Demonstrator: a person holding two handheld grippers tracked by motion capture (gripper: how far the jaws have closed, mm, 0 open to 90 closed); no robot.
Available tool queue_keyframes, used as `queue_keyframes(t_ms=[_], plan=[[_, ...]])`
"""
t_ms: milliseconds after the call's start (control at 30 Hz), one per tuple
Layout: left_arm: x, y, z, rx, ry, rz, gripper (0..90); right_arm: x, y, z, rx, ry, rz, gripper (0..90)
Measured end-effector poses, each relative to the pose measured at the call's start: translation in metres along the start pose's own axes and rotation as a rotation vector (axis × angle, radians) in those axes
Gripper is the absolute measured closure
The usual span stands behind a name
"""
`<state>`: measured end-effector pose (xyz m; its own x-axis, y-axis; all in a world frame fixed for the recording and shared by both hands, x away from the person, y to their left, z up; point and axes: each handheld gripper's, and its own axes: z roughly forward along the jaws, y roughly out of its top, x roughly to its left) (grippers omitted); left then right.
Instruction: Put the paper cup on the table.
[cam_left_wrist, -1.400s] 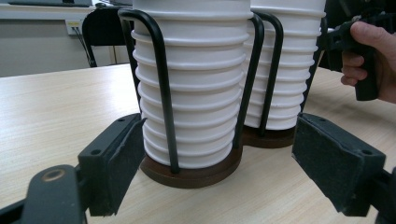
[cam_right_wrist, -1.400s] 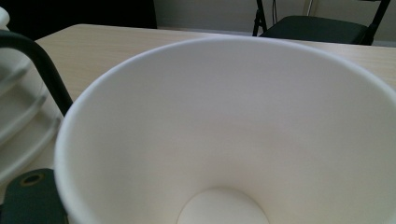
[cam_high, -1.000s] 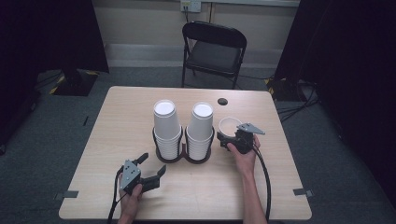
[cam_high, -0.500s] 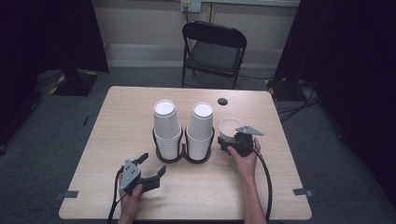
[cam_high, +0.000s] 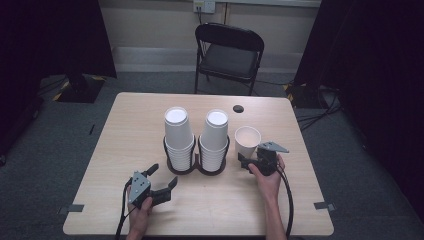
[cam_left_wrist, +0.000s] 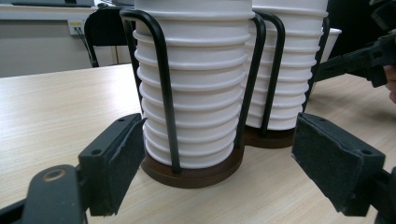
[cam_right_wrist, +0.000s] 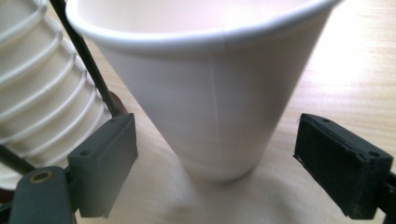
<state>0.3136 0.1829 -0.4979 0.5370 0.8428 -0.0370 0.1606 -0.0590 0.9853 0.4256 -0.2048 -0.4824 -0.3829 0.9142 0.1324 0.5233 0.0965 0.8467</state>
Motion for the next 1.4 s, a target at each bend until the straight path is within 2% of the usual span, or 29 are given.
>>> queue_keyframes(t_ms=[100, 233, 300, 500, 567, 700, 967, 1233, 1300, 1400], plan=[[0.001, 0.000, 0.000, 0.002, 0.000, -0.009, 17.0, -0.003, -0.004, -0.005, -0.024, 0.006, 0.031, 12.9], [0.002, 0.000, -0.001, -0.008, 0.008, -0.018, 17.0, 0.000, -0.008, -0.011, -0.028, -0.035, 0.025, 12.9], [0.001, 0.000, 0.000, -0.004, 0.010, -0.013, 17.0, 0.001, -0.011, -0.017, -0.055, -0.018, 0.034, 12.9], [0.000, 0.000, -0.001, -0.009, 0.016, -0.012, 16.8, 0.008, -0.018, -0.032, -0.094, -0.029, 0.023, 13.6], [0.000, 0.000, -0.001, -0.008, 0.019, -0.009, 16.3, 0.013, -0.023, -0.038, -0.110, -0.013, 0.013, 17.1], [-0.001, 0.000, -0.001, -0.003, 0.025, 0.002, 16.2, 0.019, -0.029, -0.046, -0.137, -0.026, 0.006, 17.7], [-0.002, 0.000, -0.001, 0.009, 0.036, 0.002, 15.8, 0.031, -0.036, -0.064, -0.169, -0.005, 0.009, 18.9], [-0.001, 0.000, -0.001, 0.006, 0.036, -0.018, 15.8, 0.048, -0.049, -0.069, -0.182, 0.023, 0.005, 20.3], [0.000, 0.000, -0.001, 0.006, 0.031, -0.018, 15.8, 0.053, -0.052, -0.070, -0.186, 0.035, 0.009, 20.4], [-0.001, 0.000, -0.001, 0.011, 0.041, -0.010, 15.8, 0.064, -0.057, -0.072, -0.202, 0.056, -0.010, 20.2]])
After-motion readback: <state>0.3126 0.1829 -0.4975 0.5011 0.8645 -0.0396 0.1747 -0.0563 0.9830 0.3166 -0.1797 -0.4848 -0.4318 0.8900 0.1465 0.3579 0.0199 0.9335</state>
